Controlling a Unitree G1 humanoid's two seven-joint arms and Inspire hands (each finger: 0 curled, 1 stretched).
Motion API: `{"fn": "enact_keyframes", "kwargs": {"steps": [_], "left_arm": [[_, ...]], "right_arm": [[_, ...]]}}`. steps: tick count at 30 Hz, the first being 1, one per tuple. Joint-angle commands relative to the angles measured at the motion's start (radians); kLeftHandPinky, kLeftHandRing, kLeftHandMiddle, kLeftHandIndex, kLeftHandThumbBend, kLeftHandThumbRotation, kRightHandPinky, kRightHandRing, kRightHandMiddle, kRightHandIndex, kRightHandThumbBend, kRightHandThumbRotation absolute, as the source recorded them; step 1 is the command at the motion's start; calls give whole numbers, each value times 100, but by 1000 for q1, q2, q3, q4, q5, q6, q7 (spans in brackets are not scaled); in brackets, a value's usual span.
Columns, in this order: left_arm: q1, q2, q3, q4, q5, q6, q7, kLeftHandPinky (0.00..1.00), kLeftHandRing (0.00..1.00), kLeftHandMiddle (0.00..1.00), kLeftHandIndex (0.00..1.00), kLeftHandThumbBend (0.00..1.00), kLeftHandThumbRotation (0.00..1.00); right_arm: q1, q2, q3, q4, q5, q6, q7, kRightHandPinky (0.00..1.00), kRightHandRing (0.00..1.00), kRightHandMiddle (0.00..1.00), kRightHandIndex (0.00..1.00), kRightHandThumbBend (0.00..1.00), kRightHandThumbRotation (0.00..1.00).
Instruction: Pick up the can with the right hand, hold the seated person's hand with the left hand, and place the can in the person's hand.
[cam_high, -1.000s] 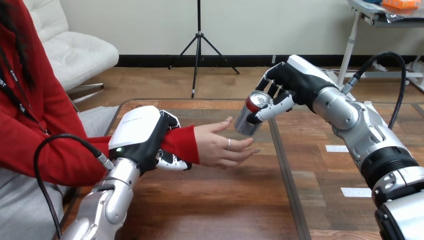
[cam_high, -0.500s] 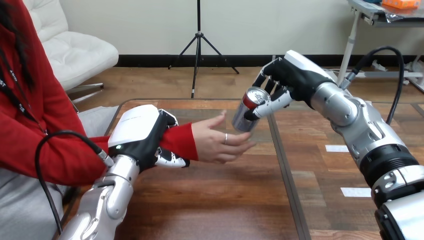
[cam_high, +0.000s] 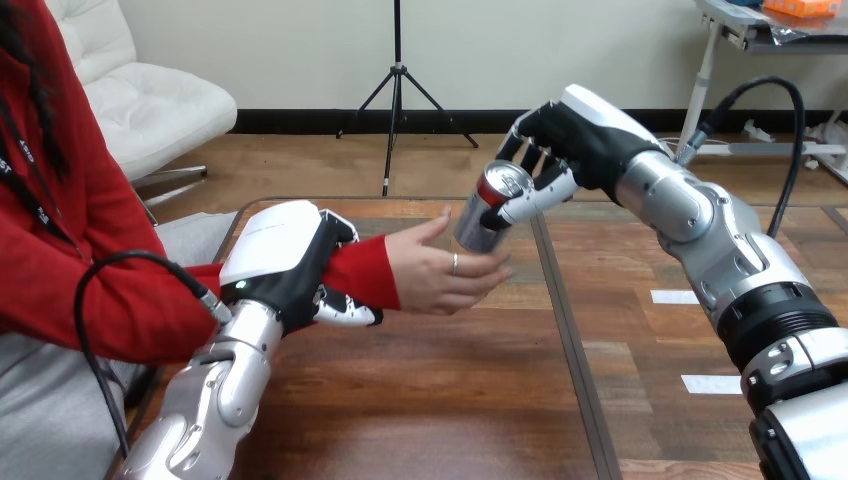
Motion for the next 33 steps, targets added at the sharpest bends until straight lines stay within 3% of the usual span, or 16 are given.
{"fn": "enact_keyframes", "kwargs": {"steps": [1,23,33], "left_arm": [[-374,-66,84,-105,-90,-92,111,23,27,33,32,67,0],[-377,-77,91,-128,-105,-65,98,21,26,33,32,66,0],[-377,-86,90,-141,-107,-53,98,19,25,32,31,63,0]], "right_arm": [[-290,9,-38,-290,36,-29,-2,23,29,38,42,73,0],[-251,19,-30,-388,26,5,16,28,33,39,44,68,0],[-231,32,-36,-425,48,11,31,29,35,40,44,68,0]]}}
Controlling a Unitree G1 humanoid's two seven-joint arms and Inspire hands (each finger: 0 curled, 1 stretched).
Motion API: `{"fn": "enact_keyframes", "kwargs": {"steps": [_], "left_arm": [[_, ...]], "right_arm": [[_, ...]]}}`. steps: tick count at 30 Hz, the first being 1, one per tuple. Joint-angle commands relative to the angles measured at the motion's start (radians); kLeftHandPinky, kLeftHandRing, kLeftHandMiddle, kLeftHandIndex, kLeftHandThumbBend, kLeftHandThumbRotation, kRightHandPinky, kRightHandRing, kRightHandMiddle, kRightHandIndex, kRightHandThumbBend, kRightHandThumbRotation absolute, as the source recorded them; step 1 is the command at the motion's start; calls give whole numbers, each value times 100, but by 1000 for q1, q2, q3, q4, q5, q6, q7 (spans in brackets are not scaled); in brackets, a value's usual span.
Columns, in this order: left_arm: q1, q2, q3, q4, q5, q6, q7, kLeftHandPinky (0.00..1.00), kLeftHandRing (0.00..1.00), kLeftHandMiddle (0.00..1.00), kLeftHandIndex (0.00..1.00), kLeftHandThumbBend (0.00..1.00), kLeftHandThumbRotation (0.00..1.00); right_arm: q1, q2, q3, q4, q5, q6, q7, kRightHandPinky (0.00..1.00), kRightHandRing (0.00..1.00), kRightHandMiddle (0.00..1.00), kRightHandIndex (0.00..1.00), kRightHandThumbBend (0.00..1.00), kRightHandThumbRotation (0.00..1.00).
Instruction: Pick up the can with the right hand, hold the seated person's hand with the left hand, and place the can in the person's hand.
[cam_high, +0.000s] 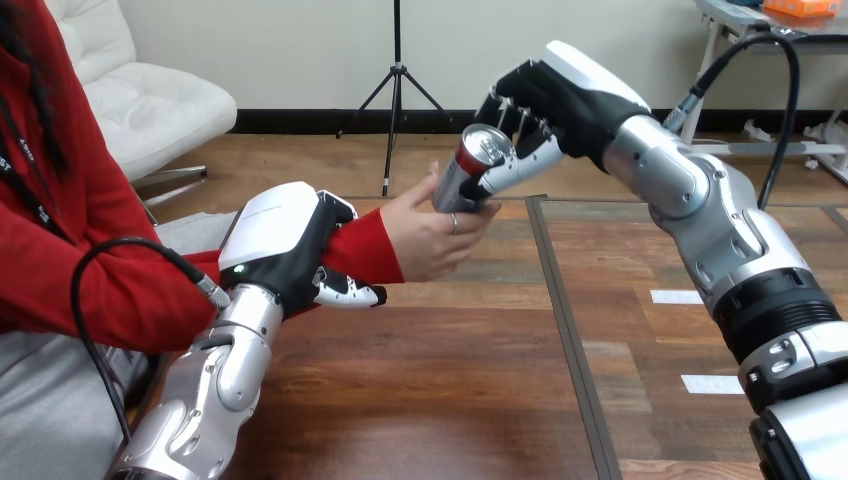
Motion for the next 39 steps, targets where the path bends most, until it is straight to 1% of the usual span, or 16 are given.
{"fn": "enact_keyframes", "kwargs": {"steps": [1,8,12,19,28,31,36,39], "left_arm": [[-346,-80,73,-145,-70,-52,98,19,25,32,31,63,0],[-341,-86,78,-160,-78,-45,96,19,25,32,31,62,0],[-339,-87,81,-164,-75,-46,103,19,25,32,31,62,0],[-334,-90,88,-171,-70,-49,111,20,25,32,31,61,0],[-324,-96,100,-184,-70,-46,111,20,25,32,31,61,0],[-319,-100,105,-193,-73,-39,108,20,25,31,31,60,0],[-312,-104,111,-205,-78,-36,103,19,25,31,31,60,0],[-308,-105,113,-210,-76,-35,102,19,25,31,31,60,0]], "right_arm": [[-228,33,-37,-260,51,-19,1,29,34,39,44,67,0],[-210,37,-37,-281,56,-8,12,28,33,39,44,67,0],[-199,39,-35,-289,52,-4,11,28,33,38,44,67,0],[-186,41,-34,-296,53,1,16,29,34,39,44,67,0],[-167,38,-29,-289,51,-15,12,29,35,40,44,68,0],[-161,37,-29,-289,52,-13,16,29,35,40,44,68,0],[-150,37,-31,-273,64,-30,22,29,35,40,44,68,0],[-145,37,-31,-268,68,-27,30,29,35,40,44,68,0]]}}
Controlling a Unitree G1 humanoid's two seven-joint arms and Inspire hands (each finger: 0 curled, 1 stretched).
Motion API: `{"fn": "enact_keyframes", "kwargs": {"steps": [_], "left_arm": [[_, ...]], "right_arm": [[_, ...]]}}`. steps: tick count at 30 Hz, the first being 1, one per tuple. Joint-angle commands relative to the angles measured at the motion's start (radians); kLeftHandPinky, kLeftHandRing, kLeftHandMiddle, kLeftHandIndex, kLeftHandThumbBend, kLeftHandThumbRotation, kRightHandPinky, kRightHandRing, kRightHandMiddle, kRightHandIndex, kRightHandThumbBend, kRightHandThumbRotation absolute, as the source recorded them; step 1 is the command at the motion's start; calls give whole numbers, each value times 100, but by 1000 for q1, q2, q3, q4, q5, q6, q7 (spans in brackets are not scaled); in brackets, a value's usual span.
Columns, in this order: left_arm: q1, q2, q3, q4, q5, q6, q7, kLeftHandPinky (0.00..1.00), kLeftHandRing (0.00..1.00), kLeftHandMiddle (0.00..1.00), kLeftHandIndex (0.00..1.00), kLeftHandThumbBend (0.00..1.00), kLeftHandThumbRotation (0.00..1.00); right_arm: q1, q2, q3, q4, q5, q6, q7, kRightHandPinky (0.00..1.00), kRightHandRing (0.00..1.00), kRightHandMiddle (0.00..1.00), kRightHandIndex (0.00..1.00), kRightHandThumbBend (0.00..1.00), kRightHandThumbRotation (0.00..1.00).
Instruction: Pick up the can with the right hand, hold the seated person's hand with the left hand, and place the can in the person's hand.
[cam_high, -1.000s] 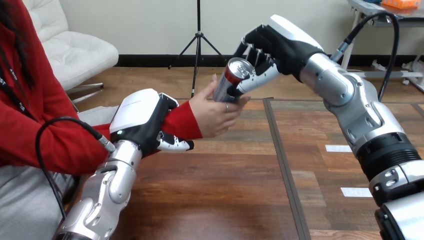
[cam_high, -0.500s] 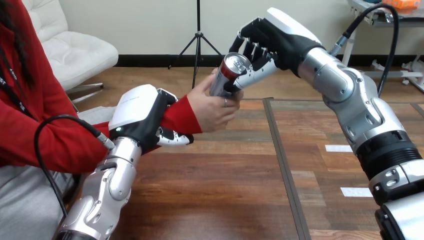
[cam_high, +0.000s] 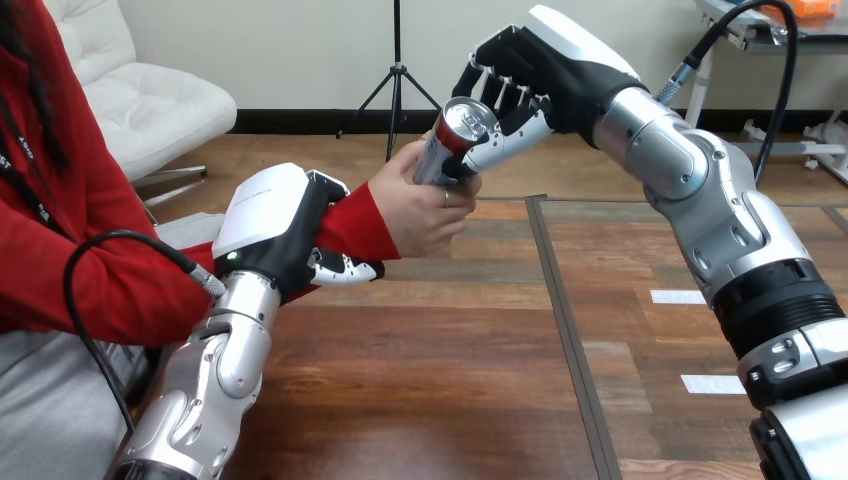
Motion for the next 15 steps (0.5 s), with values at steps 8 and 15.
{"fn": "enact_keyframes", "kwargs": {"steps": [8,15], "left_arm": [[-283,-78,65,-223,-71,-35,80,19,25,32,31,61,0],[-272,-79,70,-238,-74,-36,75,19,25,32,32,61,0]], "right_arm": [[-131,31,-28,-144,67,-32,23,29,35,40,44,67,0],[-112,25,-22,-146,59,-32,17,29,35,41,45,66,0]]}}
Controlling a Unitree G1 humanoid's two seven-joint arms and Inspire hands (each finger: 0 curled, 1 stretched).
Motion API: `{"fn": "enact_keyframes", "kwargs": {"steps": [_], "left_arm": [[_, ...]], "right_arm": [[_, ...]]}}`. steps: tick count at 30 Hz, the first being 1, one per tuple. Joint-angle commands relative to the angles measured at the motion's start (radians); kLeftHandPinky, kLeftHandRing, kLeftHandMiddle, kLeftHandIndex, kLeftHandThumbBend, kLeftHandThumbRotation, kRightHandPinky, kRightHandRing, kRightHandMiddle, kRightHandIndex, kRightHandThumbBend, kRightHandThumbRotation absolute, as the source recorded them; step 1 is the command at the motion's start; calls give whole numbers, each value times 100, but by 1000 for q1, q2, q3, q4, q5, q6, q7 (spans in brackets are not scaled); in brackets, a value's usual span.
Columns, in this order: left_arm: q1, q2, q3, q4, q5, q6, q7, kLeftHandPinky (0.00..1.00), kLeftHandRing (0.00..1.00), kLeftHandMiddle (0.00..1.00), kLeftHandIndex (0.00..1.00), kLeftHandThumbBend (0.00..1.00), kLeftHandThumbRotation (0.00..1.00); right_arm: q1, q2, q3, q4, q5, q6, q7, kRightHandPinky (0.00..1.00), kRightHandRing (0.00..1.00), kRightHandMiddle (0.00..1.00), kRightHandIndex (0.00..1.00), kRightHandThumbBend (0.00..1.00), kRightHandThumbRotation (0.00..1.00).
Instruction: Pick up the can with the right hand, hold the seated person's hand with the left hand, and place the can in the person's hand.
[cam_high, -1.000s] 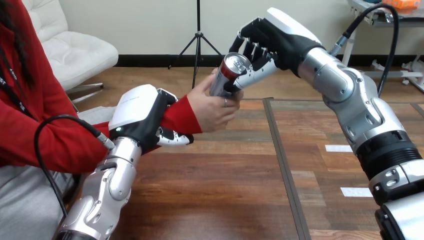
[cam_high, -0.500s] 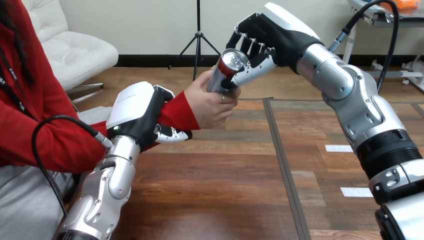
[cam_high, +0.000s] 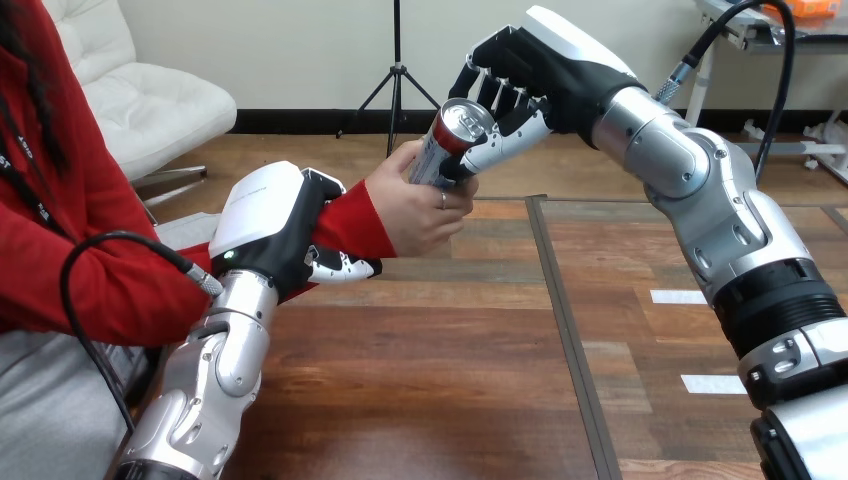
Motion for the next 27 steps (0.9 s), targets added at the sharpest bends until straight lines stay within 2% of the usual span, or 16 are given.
{"fn": "enact_keyframes", "kwargs": {"steps": [1,8,17,23,27], "left_arm": [[-270,-71,53,-239,-73,-41,74,19,25,32,32,61,0],[-256,-70,56,-261,-72,-38,70,19,25,32,32,59,0],[-245,-66,57,-271,-69,-45,76,21,26,32,31,61,0],[-243,-61,56,-264,-63,-58,88,22,27,33,32,62,0],[-240,-59,55,-263,-57,-64,97,23,29,35,33,62,0]], "right_arm": [[-110,25,-22,-141,43,-33,-5,29,35,41,45,66,0],[-91,22,-20,-130,43,-64,-22,30,36,41,46,66,0],[-74,24,-25,-131,59,-55,-14,32,38,43,47,67,0],[-70,22,-25,-139,71,-28,10,36,43,49,50,67,1],[-67,23,-29,-137,87,-23,25,42,50,55,55,66,6]]}}
